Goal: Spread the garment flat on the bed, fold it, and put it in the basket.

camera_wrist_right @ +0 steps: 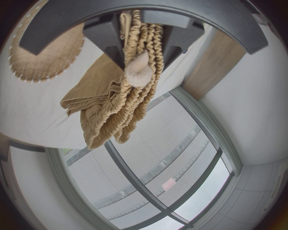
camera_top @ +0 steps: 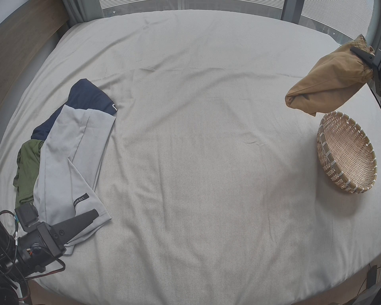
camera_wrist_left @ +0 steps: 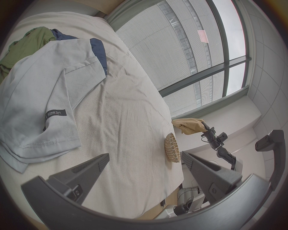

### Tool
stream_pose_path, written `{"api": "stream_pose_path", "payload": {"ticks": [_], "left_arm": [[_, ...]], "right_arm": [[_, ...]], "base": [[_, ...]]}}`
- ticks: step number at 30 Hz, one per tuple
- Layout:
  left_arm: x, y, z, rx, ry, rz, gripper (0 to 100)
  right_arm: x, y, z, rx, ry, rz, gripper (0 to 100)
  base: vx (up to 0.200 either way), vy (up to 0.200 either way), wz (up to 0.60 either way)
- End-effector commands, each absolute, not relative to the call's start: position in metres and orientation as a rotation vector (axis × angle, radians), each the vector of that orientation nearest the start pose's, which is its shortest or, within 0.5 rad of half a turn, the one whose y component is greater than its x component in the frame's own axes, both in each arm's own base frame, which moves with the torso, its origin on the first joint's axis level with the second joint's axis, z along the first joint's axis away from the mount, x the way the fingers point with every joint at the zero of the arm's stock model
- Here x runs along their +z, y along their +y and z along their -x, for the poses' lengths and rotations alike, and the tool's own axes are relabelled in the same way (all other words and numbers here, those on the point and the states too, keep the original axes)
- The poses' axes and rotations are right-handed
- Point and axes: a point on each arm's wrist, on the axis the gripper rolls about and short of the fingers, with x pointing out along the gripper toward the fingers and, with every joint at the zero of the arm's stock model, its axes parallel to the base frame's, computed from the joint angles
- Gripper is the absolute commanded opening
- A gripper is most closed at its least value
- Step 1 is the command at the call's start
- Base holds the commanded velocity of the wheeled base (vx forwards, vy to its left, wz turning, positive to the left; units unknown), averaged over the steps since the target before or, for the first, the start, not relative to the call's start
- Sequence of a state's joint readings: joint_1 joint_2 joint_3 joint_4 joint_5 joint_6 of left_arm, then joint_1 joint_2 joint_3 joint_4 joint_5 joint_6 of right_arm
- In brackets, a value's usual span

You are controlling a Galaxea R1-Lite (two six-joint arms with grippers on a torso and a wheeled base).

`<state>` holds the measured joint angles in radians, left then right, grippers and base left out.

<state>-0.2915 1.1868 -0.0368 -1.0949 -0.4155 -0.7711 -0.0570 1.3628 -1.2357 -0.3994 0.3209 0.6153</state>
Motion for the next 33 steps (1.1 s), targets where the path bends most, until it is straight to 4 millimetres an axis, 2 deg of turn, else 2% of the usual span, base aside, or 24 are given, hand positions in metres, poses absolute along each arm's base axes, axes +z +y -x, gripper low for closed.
{"api": "stream_pose_path", "payload": {"ticks": [1,14,24,28,32,33], "left_arm": [[0.143,-0.046,-0.12,-0.65,0.33,0.742,100],[0.143,-0.047,-0.12,-0.661,0.338,0.742,100],[0.142,-0.047,-0.119,-0.663,0.343,0.742,100],[0.142,-0.047,-0.119,-0.666,0.344,0.741,100],[0.14,-0.047,-0.117,-0.665,0.346,0.74,100],[0.14,-0.047,-0.117,-0.665,0.346,0.74,100]], "right_arm": [[0.371,-0.023,-0.217,0.242,-0.175,-0.51,0],[0.344,-0.063,-0.202,0.027,-0.082,-0.472,0],[0.305,-0.088,-0.195,-0.019,0.025,-0.516,0],[0.282,-0.099,-0.191,-0.03,0.044,-0.531,0],[0.26,-0.102,-0.188,-0.027,0.049,-0.537,0],[0.26,-0.102,-0.188,-0.027,0.049,-0.537,0]], "base": [[0.0,0.0,0.0],[0.0,0.0,0.0],[0.0,0.0,0.0],[0.0,0.0,0.0],[0.0,0.0,0.0],[0.0,0.0,0.0]]}}
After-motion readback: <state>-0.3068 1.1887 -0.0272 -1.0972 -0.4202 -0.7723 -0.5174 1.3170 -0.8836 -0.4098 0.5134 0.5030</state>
